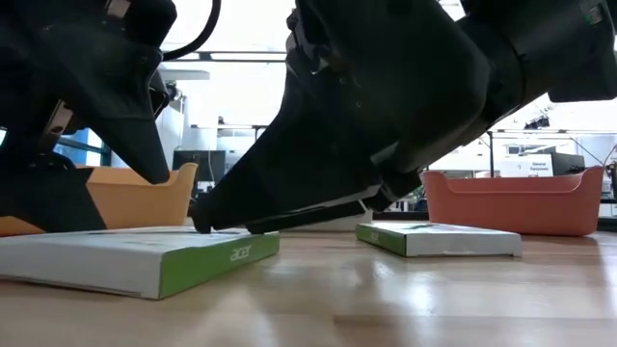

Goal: Pick and place items into bin
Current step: Put the left white card reader box into the yellow bin

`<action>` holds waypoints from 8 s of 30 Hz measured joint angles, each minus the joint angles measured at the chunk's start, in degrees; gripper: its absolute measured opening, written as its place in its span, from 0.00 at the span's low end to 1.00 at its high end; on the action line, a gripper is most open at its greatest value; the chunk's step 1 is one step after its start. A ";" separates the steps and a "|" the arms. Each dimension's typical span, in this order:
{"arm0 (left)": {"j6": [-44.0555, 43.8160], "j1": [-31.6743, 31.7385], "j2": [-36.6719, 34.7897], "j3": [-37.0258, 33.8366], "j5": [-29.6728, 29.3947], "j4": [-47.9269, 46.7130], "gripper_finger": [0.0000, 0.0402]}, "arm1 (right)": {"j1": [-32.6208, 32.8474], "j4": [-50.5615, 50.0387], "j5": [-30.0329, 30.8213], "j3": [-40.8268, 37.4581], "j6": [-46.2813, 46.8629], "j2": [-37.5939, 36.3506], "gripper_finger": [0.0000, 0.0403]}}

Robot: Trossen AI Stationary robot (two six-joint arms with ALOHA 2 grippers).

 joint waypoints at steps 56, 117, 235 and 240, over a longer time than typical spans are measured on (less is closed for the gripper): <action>-2.01 -0.07 3.10 0.00 -4.17 8.71 0.79 | 2.38 4.71 2.17 -5.84 5.69 1.53 0.67; 5.05 -0.04 2.89 2.84 -7.45 8.75 0.13 | 3.14 8.00 2.26 -5.97 3.14 1.73 0.64; 58.78 29.01 -63.25 -4.31 7.65 -58.08 0.05 | 3.91 2.73 4.45 -5.84 14.26 -1.88 0.64; 67.52 38.77 -62.91 -4.31 16.11 -57.43 0.05 | 3.91 2.73 4.52 -5.81 14.72 -1.90 0.64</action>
